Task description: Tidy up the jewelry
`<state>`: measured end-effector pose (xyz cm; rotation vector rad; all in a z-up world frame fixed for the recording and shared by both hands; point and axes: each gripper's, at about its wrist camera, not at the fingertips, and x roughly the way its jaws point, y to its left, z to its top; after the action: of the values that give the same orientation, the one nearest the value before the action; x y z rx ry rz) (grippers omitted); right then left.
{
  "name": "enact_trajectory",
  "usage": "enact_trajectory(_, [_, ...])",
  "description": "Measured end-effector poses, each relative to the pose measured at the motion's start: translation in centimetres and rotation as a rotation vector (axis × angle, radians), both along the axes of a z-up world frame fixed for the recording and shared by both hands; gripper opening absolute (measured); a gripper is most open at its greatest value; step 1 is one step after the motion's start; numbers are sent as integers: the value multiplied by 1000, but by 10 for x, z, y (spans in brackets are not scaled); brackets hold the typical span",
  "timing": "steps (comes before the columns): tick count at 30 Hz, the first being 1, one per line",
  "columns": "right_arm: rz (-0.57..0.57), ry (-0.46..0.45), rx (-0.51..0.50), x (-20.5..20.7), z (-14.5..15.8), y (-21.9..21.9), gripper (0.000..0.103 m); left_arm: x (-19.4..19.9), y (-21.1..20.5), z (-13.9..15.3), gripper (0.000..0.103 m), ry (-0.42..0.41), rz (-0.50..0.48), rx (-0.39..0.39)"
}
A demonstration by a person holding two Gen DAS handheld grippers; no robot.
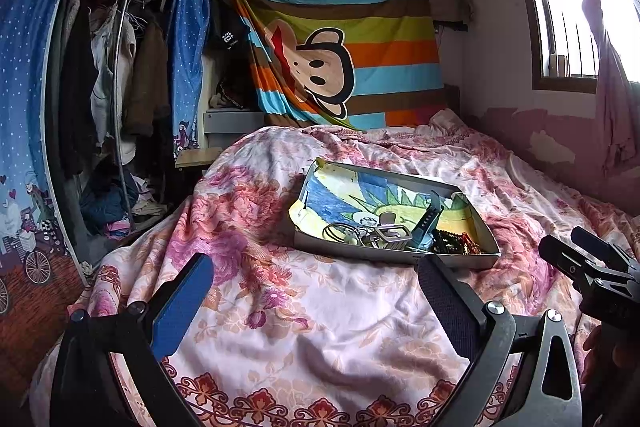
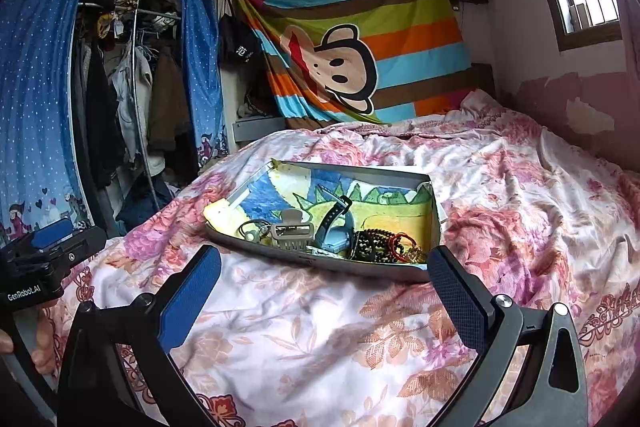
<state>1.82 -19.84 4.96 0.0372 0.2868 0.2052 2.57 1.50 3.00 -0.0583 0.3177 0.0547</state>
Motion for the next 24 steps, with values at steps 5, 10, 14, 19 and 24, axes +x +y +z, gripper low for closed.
enact_trajectory(5, [0,5,0,1,-2,0,102,1,-1,-1,103,8,-3,3])
enact_trajectory(10, [1,6,0,1,-2,0,102,1,-1,-1,103,9,-2,3])
enact_trajectory(14, [0,5,1,1,-2,0,101,1,-2,-1,103,8,-2,3])
enact_trajectory(19, [0,5,0,1,-2,0,102,1,-2,-1,103,8,-2,3])
enact_trajectory(24, [1,6,0,1,-2,0,102,1,-2,0,103,9,-2,4])
